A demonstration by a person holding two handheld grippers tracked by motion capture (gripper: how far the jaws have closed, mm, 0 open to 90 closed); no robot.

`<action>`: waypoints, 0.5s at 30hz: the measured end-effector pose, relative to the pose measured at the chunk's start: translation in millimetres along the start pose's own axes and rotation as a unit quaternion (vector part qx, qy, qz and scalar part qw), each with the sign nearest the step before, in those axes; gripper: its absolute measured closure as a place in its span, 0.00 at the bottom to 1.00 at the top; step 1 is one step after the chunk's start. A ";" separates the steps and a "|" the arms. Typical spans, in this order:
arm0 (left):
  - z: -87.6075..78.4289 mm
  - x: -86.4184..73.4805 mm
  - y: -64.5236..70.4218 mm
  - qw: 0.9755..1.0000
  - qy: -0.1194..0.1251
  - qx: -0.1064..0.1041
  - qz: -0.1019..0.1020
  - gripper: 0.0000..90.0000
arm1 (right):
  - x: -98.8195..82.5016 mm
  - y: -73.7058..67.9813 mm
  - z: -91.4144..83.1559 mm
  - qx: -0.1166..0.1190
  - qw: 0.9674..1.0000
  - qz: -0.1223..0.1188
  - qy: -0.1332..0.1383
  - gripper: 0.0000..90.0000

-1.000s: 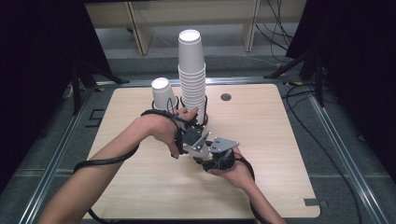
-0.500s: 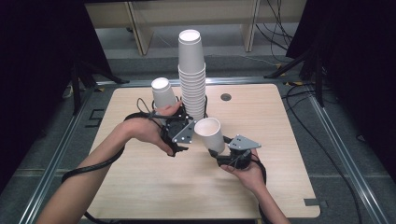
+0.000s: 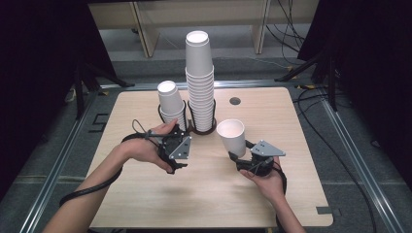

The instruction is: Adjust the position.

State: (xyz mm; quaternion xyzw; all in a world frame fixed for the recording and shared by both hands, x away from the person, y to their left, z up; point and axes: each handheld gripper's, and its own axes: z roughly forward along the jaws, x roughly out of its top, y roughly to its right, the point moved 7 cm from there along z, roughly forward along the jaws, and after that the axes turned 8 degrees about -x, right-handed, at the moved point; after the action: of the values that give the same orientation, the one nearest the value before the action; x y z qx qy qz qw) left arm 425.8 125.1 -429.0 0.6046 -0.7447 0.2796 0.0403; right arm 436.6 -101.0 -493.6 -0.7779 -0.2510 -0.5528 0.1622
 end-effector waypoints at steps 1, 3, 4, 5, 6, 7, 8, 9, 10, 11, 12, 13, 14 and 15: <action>-0.1 -2.0 0.4 1.000 -0.001 0.001 -0.001 0.08 | 1.0 2.9 -0.5 -0.004 1.000 -0.011 0.007 0.32; -0.3 -5.3 2.5 1.000 0.008 0.006 -0.011 0.08 | 1.8 5.5 -1.2 -0.014 1.000 -0.011 0.014 0.32; -0.3 -6.8 3.3 1.000 0.011 0.008 -0.016 0.08 | 1.4 5.7 -2.6 -0.013 1.000 -0.005 0.011 0.32; -0.6 -8.0 3.7 1.000 0.012 0.010 -0.017 0.08 | 1.3 4.3 -3.0 -0.010 1.000 0.008 0.012 0.32; -0.7 -10.1 4.9 1.000 0.015 0.014 -0.021 0.08 | 1.2 4.7 -3.2 -0.009 1.000 0.013 0.012 0.32; -0.9 -11.8 5.3 0.999 0.016 0.018 -0.023 0.08 | 1.0 8.7 -5.0 -0.019 1.000 0.000 0.010 0.32; -1.0 -12.9 5.9 0.999 0.019 0.020 -0.027 0.08 | 1.2 8.6 -4.8 -0.023 1.000 0.011 0.016 0.32; -1.3 -14.6 6.7 0.999 0.025 0.024 -0.033 0.08 | 0.1 8.3 -6.4 -0.021 1.000 0.019 0.006 0.32; -1.1 -15.6 7.2 0.998 0.029 0.028 -0.041 0.08 | 1.6 12.0 -6.7 -0.032 0.999 0.010 0.018 0.32; -0.7 -17.5 8.0 0.997 0.037 0.034 -0.052 0.08 | 2.3 13.7 -6.5 -0.032 0.999 0.002 0.023 0.32; 1.1 -18.7 12.6 0.996 0.046 0.025 -0.077 0.08 | 1.5 13.0 -7.9 -0.031 0.999 0.012 0.018 0.32; 0.9 -19.4 10.2 0.996 0.052 0.039 -0.069 0.08 | 2.0 13.9 -8.2 -0.036 0.999 0.009 0.022 0.32; 1.4 -21.1 11.7 0.994 0.057 0.043 -0.082 0.08 | 2.0 13.5 -8.6 -0.035 0.999 0.010 0.022 0.32; 2.9 -21.9 15.9 0.992 0.067 0.039 -0.103 0.08 | 2.1 10.9 -9.0 -0.031 0.999 0.022 0.021 0.32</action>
State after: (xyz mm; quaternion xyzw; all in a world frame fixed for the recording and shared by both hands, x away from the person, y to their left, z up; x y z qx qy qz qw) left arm 417.8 144.8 -446.0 0.6590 -0.6628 0.3425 0.0956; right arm 436.4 -114.2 -488.3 -0.7763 -0.2132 -0.5726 0.1551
